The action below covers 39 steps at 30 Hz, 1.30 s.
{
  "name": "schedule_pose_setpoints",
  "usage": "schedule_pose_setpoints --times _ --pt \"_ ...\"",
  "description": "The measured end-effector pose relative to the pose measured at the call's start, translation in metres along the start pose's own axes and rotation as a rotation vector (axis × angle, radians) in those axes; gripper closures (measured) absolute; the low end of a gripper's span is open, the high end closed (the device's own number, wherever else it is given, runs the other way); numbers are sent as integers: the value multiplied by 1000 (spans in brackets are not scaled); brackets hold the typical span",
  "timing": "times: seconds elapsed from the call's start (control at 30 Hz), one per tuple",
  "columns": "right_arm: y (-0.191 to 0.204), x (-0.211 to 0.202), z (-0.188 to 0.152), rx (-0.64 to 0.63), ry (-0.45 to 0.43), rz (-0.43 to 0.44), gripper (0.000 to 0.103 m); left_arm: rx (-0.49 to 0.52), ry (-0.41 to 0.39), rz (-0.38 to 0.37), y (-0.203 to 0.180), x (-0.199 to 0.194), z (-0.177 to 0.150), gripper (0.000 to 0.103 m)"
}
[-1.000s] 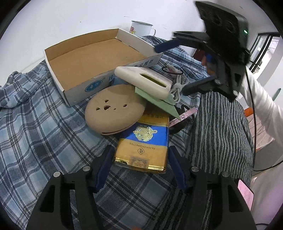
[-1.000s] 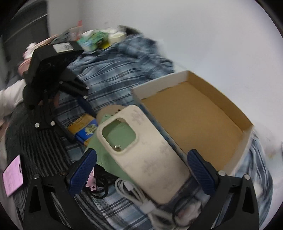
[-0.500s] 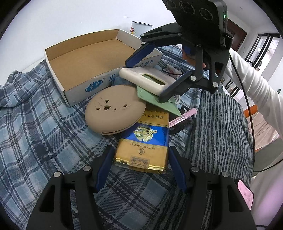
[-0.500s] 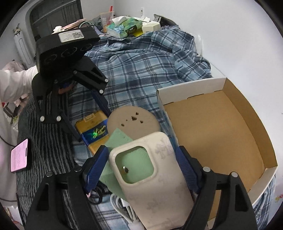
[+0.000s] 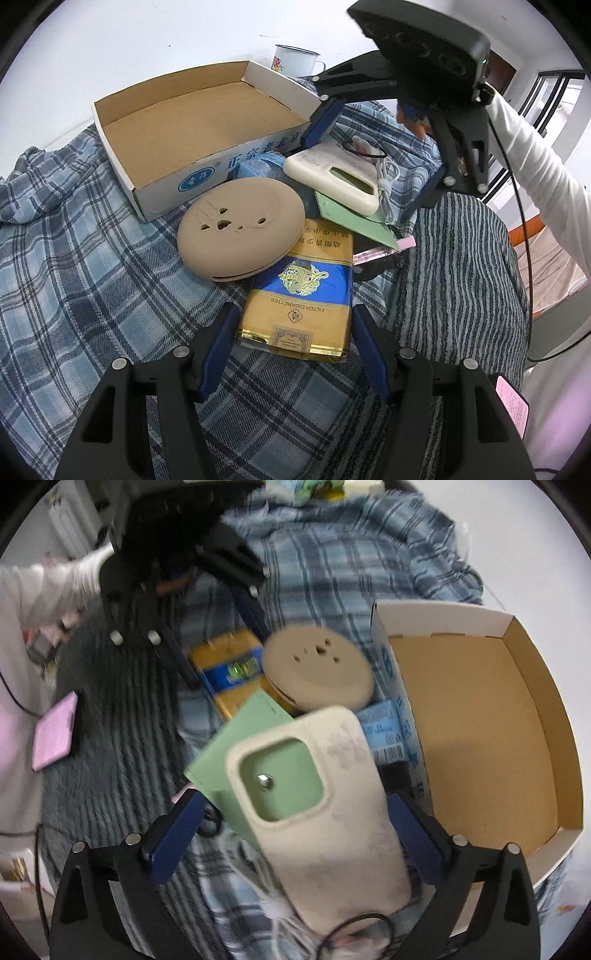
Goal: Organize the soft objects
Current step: 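Close the right gripper on the phone case while the left gripper grasps the gold pack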
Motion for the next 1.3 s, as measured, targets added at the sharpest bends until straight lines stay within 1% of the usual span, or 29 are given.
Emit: schedule_pose_setpoints --times 0.07,0.17,0.23,0.27,0.33,0.43,0.6,0.73,0.9,1.0,1.17,1.2,1.3 --pt "-3 4 2 4 8 33 3 1 0 2 -1 0 0 39" --pt "-10 8 5 32 7 115 3 1 0 -2 -1 0 1 39" --pt "-11 13 4 45 25 132 5 -3 -2 -2 0 0 1 39" --pt "-12 15 4 46 31 128 7 -5 -2 -4 0 0 2 44" --pt "-8 13 5 40 15 133 10 -9 -7 -16 3 -2 2 46" --pt "-5 9 3 33 -3 121 10 -14 -10 -34 5 -4 1 47" --pt "3 -10 -7 37 -53 102 11 -15 -23 -30 7 -11 0 48" --pt "5 -25 -10 36 -99 70 11 -15 -58 -25 6 -23 1 49" --pt "11 -43 -7 43 -189 15 14 -25 -104 -29 4 -36 2 49" --pt "10 -45 1 45 -224 -21 14 -24 -136 -24 1 -45 3 49" --pt "17 -50 10 40 -272 -42 14 -29 -184 -26 -1 -59 6 49" --pt "16 -47 18 37 -284 -52 14 -30 -190 -24 -1 -60 8 49" --pt "19 -58 25 32 -340 -60 16 -30 -216 -26 -2 -67 10 49"
Point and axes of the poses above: each gripper's, at about its wrist camera, not at the fingertips, and x roughly the way its jaws point, y to its left, z to its top, the point moved 9 cm from there along x, roughly the way its jaws point, and after that the axes turned 7 degrees about z, right-handed, at the moved point
